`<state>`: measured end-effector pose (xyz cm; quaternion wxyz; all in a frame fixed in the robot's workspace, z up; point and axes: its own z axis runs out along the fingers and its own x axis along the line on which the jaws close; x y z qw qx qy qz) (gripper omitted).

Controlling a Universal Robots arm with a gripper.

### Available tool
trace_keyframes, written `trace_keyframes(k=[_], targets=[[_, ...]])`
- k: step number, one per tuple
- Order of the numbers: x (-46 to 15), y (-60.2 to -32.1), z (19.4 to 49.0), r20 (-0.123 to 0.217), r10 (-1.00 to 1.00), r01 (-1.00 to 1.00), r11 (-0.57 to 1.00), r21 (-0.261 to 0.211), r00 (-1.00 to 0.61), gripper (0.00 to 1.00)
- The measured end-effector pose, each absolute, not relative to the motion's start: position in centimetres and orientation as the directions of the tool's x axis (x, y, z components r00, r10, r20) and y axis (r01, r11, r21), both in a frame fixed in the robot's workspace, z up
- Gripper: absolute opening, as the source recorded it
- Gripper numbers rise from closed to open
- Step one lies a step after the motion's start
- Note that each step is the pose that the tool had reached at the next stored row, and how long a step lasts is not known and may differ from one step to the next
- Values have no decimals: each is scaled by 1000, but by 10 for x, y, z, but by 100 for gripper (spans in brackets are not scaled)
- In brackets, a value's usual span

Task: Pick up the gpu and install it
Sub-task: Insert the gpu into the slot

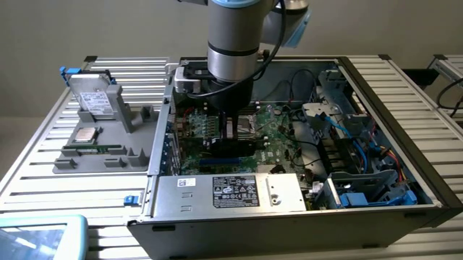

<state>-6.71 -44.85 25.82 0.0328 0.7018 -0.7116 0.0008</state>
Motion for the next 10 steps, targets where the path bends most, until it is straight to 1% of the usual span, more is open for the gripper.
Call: trace_keyframes(k=[10], targets=[[-68,-449,256,44,-999,-999,15,48,-13,27]])
